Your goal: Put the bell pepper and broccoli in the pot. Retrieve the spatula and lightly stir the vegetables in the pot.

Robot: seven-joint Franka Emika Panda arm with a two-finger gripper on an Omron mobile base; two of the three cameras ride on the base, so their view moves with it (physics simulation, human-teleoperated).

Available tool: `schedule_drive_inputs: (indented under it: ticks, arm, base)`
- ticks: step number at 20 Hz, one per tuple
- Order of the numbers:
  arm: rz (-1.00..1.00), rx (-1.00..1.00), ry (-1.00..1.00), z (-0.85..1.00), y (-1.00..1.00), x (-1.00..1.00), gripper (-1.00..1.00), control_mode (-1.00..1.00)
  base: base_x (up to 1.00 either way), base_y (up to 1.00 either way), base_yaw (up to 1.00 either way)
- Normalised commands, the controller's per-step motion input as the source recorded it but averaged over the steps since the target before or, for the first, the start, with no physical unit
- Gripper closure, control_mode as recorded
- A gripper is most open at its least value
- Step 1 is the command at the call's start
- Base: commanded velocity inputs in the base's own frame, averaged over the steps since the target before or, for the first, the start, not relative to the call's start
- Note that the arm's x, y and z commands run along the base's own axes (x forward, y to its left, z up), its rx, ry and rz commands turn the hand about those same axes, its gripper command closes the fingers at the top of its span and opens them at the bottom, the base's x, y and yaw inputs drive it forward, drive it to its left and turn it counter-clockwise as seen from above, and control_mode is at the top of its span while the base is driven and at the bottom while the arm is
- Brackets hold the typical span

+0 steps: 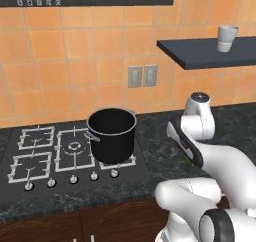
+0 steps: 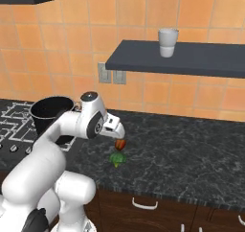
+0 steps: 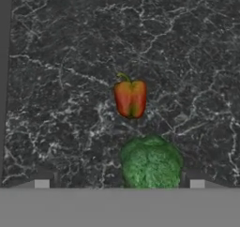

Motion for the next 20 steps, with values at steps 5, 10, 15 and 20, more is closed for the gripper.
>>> schedule_drive_inputs:
  ticks: [5,10,15,20]
  arm:
    - [0.0,-0.02,-0.02,-0.43,-0.13,0.32,-1.0,-1.0]
    - [0.0,0.0,-0.01,-0.31,-0.2,0.22,-1.0,-1.0]
    - [0.0,0.0,0.0,-0.23,-0.15,0.29,-1.0,-1.0]
    - [0.0,0.0,0.0,-0.22,-0.14,0.35,-1.0,-1.0]
  base:
    - [0.0,0.0,0.0]
    - [0.0,0.0,0.0]
    - [0.0,0.0,0.0]
    - [0.0,0.0,0.0]
